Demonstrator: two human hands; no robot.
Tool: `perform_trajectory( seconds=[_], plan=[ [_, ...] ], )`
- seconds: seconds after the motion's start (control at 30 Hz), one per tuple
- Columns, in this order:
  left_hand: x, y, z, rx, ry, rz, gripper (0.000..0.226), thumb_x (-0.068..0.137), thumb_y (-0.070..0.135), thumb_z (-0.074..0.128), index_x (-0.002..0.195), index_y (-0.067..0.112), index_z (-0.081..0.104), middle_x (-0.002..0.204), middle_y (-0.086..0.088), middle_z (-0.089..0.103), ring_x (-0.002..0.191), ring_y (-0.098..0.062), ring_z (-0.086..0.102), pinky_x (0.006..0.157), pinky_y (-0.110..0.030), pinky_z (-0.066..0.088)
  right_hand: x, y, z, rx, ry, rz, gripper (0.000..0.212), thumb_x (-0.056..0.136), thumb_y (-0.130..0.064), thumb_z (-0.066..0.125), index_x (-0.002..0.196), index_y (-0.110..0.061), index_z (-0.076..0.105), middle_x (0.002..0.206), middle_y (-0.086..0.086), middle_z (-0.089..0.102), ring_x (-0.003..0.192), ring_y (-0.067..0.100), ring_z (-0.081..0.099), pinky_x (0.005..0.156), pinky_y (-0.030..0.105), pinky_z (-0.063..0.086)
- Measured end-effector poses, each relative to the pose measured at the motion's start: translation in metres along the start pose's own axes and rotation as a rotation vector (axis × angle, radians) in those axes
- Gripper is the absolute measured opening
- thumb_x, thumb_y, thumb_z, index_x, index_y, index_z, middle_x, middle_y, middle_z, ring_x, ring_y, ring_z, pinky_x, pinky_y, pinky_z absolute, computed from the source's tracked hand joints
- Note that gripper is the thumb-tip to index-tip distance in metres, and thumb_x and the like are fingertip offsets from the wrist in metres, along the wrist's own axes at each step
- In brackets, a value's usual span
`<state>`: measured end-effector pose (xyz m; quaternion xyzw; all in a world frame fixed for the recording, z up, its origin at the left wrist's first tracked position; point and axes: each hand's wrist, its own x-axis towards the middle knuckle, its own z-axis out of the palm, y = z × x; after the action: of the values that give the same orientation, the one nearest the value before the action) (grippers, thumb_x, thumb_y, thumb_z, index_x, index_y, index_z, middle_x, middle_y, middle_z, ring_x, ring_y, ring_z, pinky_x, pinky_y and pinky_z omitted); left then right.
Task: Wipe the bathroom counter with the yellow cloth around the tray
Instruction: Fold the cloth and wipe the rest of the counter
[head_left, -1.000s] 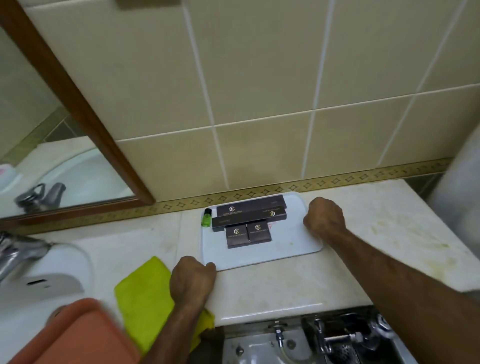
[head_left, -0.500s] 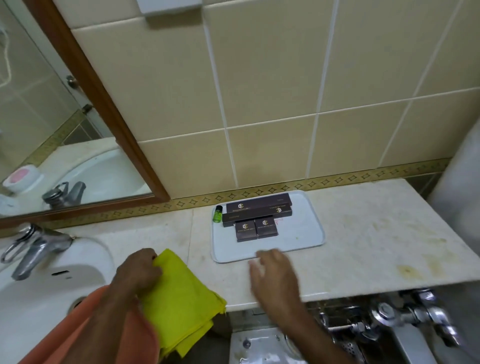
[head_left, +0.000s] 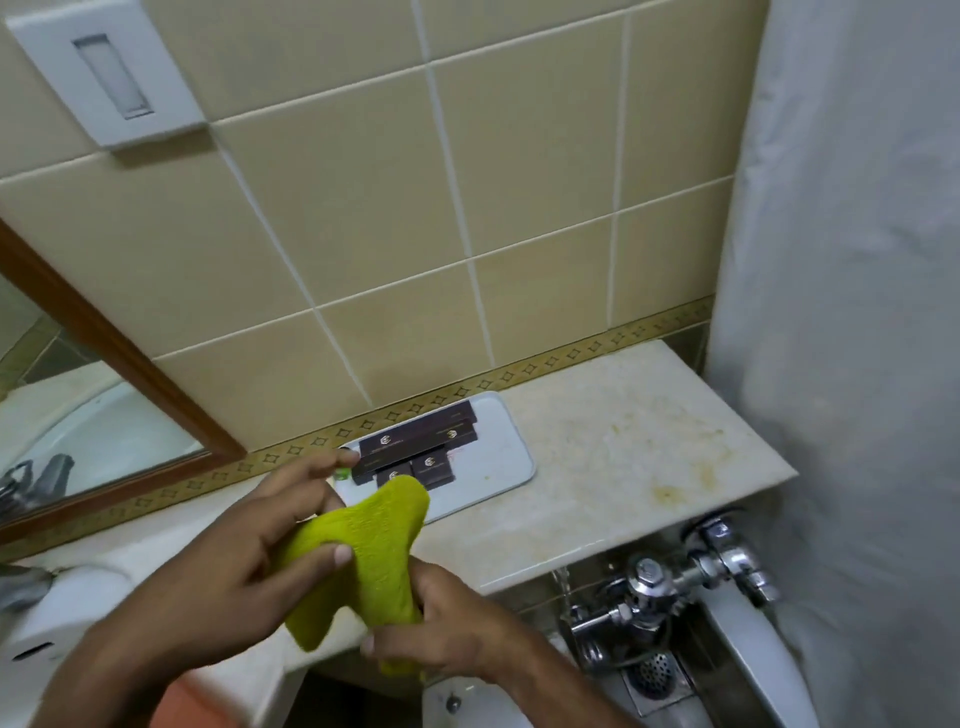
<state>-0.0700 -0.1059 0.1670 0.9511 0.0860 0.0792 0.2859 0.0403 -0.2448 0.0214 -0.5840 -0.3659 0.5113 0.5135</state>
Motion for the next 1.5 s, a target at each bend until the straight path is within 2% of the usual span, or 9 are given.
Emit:
perform_trajectory(
  seconds=[0.17, 0.33, 0.5, 0.6, 0.73, 0.93, 1.13, 1.37, 1.5],
  plan=[
    [0.047, 0.046, 0.038, -0.324, -0.058, 0.024, 0.014, 0.082, 0.027, 0.064, 0.091, 0.017, 0.068, 0.133, 0.012, 0.063, 0.124, -0.006, 0.057, 0.091, -0.023, 0.05, -0.05, -0.022, -0.044, 0.15, -0.187, -0.032, 0.062, 0.084, -0.005, 0.071, 0.138, -0.028, 0.051, 0.134, 0.004, 0.063, 0.128, 0.026, 0.056, 0.107, 0.044, 0.044],
    [0.087, 0.073, 0.08, -0.448, -0.081, -0.05, 0.014, 0.084, 0.037, 0.061, 0.088, 0.024, 0.064, 0.075, 0.001, 0.066, 0.067, -0.011, 0.061, 0.056, -0.021, 0.048, -0.087, 0.003, -0.085, 0.358, 0.036, 0.034, 0.084, 0.063, -0.014, 0.079, 0.139, -0.018, 0.044, 0.137, 0.022, 0.057, 0.125, 0.037, 0.056, 0.106, 0.058, 0.044],
    [0.15, 0.061, 0.112, -0.229, -0.122, -0.032, 0.011, 0.089, 0.041, 0.06, 0.099, 0.036, 0.06, 0.091, 0.011, 0.066, 0.083, -0.005, 0.063, 0.069, -0.02, 0.051, -0.104, 0.04, -0.122, 0.44, 0.481, -0.058, 0.032, 0.079, -0.033, 0.075, 0.102, -0.013, 0.069, 0.109, 0.024, 0.071, 0.091, 0.027, 0.065, 0.081, 0.048, 0.052],
    [0.2, 0.037, 0.146, -0.112, -0.236, -0.073, 0.014, 0.091, 0.036, 0.061, 0.103, 0.038, 0.054, 0.102, 0.007, 0.063, 0.094, -0.019, 0.061, 0.075, -0.033, 0.05, -0.097, 0.049, -0.153, 0.141, 0.728, 0.026, 0.023, 0.086, -0.032, 0.072, 0.09, -0.01, 0.072, 0.092, 0.017, 0.075, 0.083, 0.024, 0.068, 0.076, 0.051, 0.056],
    [0.263, -0.004, 0.194, 0.103, -0.25, -0.139, 0.044, 0.089, 0.039, 0.063, 0.13, 0.033, 0.047, 0.13, -0.007, 0.06, 0.111, -0.028, 0.057, 0.088, -0.033, 0.046, -0.065, 0.052, -0.191, -0.309, 0.962, 0.235, 0.027, 0.09, -0.039, 0.066, 0.103, -0.015, 0.067, 0.104, 0.006, 0.07, 0.097, 0.027, 0.064, 0.071, 0.03, 0.046],
    [0.264, -0.045, 0.228, 0.436, -0.003, -0.185, 0.052, 0.098, 0.036, 0.038, 0.141, 0.007, 0.039, 0.142, -0.018, 0.05, 0.128, -0.034, 0.045, 0.106, -0.044, 0.036, -0.021, 0.062, -0.208, -1.158, 0.961, 0.237, 0.027, 0.075, -0.015, 0.064, 0.101, -0.013, 0.064, 0.118, 0.016, 0.058, 0.107, 0.04, 0.054, 0.088, 0.047, 0.045],
    [0.188, -0.078, 0.264, 0.396, 0.007, -0.227, 0.064, 0.101, 0.038, 0.02, 0.153, 0.001, 0.015, 0.163, -0.017, 0.01, 0.152, -0.027, 0.003, 0.123, -0.038, -0.002, 0.043, 0.076, -0.196, -1.222, 0.703, 0.109, 0.061, 0.095, -0.036, 0.034, 0.15, -0.009, 0.034, 0.161, 0.02, 0.025, 0.15, 0.039, 0.015, 0.121, 0.057, 0.009],
    [0.193, -0.089, 0.268, 0.306, 0.04, -0.192, 0.065, 0.098, 0.037, 0.018, 0.153, 0.003, 0.015, 0.163, -0.013, 0.011, 0.152, -0.023, 0.005, 0.123, -0.035, 0.0, 0.085, 0.075, -0.262, -1.449, 0.464, -0.032, 0.058, 0.098, -0.041, 0.036, 0.152, -0.019, 0.031, 0.161, 0.012, 0.029, 0.149, 0.032, 0.021, 0.12, 0.049, 0.019],
    [0.197, -0.09, 0.268, 0.294, -0.006, -0.241, 0.063, 0.101, 0.04, 0.016, 0.155, 0.008, 0.007, 0.165, -0.009, 0.004, 0.152, -0.018, -0.001, 0.124, -0.036, 0.001, 0.063, 0.079, -0.331, -1.482, 0.553, 0.092, 0.058, 0.102, -0.043, 0.028, 0.155, -0.023, 0.022, 0.165, 0.007, 0.019, 0.151, 0.026, 0.016, 0.12, 0.046, 0.017]
  ],
)
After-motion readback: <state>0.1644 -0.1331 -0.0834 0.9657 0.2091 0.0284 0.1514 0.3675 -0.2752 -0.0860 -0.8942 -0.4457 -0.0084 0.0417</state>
